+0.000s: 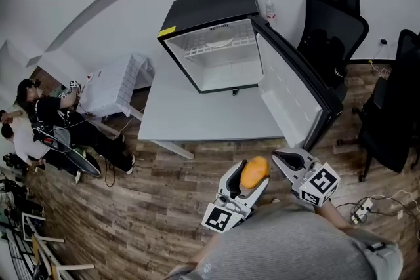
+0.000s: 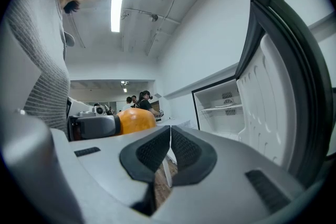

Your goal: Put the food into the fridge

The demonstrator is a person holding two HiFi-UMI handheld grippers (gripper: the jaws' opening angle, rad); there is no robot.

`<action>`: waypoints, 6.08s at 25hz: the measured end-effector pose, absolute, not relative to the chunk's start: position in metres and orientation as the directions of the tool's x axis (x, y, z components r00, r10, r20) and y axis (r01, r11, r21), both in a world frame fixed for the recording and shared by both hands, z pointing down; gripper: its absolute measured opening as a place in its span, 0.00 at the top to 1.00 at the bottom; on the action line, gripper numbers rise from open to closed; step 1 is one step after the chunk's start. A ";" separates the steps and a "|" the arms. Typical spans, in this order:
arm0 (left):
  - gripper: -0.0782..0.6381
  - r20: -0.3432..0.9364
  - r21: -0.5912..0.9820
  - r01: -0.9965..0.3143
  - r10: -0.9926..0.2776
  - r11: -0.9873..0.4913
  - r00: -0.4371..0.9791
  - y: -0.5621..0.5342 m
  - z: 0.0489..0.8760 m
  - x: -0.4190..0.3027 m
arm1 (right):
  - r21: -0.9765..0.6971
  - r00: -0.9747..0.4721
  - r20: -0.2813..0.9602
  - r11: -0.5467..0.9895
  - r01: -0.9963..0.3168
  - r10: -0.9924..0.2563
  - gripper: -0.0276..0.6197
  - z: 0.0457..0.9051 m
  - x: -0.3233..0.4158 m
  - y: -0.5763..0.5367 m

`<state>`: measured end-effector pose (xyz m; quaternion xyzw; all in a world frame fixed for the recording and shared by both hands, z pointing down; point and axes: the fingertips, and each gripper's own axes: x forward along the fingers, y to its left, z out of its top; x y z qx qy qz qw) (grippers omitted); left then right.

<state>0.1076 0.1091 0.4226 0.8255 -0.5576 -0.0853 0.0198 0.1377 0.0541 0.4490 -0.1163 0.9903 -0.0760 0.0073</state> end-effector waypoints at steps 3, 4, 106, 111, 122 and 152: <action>0.44 -0.115 0.131 -0.920 -0.927 -0.370 0.357 0.106 0.422 0.103 | -0.158 -0.972 0.005 0.960 -0.231 -0.233 0.94 0.449 0.134 0.050; 0.44 -0.114 0.130 -0.921 -0.928 -0.367 0.354 0.105 0.421 0.100 | -0.159 -0.972 0.005 0.960 -0.232 -0.234 0.94 0.449 0.132 0.048; 0.44 -0.113 -0.144 -0.837 -0.832 -0.527 0.543 -0.226 0.398 -0.165 | -0.140 -0.879 0.025 0.869 -0.474 -0.475 0.94 0.442 -0.077 -0.161; 0.44 -0.092 -0.220 -0.825 -0.831 -0.520 0.548 -0.252 0.393 -0.166 | -0.131 -0.871 0.064 0.862 -0.491 -0.486 0.94 0.450 -0.072 -0.163; 0.44 -0.002 -0.339 -0.796 -0.846 -0.501 0.533 -0.309 0.398 -0.167 | -0.152 -0.864 0.063 0.851 -0.503 -0.500 0.94 0.456 -0.068 -0.167; 0.44 0.271 -0.301 -0.852 -0.895 -0.428 0.353 -0.417 0.444 -0.188 | -0.172 -0.871 0.071 0.854 -0.491 -0.487 0.94 0.463 -0.071 -0.167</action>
